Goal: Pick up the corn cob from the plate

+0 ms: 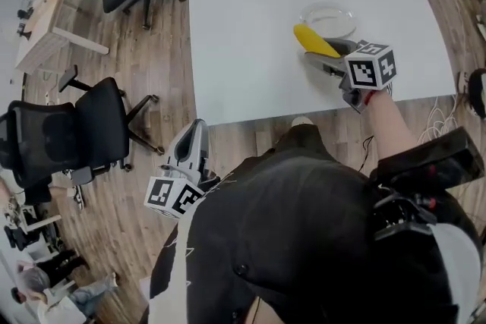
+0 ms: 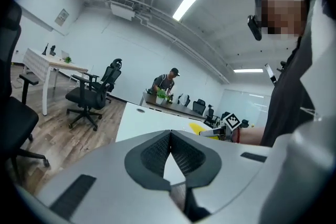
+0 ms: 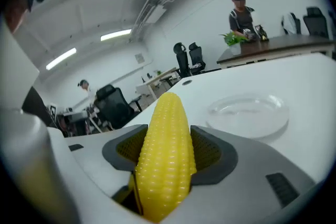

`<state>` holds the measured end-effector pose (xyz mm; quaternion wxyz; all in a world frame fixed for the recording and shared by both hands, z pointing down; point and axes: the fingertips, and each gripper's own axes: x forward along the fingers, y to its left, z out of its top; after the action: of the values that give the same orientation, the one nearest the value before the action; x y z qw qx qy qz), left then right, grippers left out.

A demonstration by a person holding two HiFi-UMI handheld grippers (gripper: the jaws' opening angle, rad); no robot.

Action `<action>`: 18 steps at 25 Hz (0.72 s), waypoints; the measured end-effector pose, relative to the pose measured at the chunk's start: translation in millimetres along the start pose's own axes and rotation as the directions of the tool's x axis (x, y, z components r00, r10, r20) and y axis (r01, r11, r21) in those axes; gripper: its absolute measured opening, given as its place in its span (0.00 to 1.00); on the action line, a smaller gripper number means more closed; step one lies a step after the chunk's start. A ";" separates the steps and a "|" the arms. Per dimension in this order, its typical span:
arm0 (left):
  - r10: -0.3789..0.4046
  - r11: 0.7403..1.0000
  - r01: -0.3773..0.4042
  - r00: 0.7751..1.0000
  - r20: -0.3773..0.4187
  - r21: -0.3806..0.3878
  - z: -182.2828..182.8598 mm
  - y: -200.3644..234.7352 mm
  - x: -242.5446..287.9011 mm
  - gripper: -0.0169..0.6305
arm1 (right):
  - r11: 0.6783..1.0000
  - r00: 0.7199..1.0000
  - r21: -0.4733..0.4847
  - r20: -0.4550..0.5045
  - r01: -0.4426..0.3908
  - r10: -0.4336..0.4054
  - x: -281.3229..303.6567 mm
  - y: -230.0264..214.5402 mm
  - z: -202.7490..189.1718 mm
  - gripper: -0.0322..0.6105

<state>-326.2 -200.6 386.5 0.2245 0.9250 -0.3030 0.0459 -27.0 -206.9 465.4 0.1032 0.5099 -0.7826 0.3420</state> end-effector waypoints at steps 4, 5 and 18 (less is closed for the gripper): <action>-0.090 0.996 0.090 0.995 0.045 0.006 2.4 -8.2 -18.6 0.05 | 0.954 0.981 0.274 0.183 -0.120 0.071 -2.7 43.8 -17.0 0.46; -0.117 0.993 0.117 0.990 0.080 0.012 5.4 -9.4 -24.4 0.05 | 0.938 0.974 0.317 0.218 -0.137 0.068 -0.3 51.3 -21.3 0.46; -0.408 0.911 0.405 0.913 -0.014 -0.080 -25.3 -29.4 -40.4 0.05 | 0.794 0.895 0.557 0.445 -0.242 -0.040 -40.2 127.4 -57.7 0.46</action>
<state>-340.6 -146.5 388.9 0.2683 0.9579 -0.1021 0.0009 -130.0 -109.3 433.1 -0.2591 0.5352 -0.6633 0.4543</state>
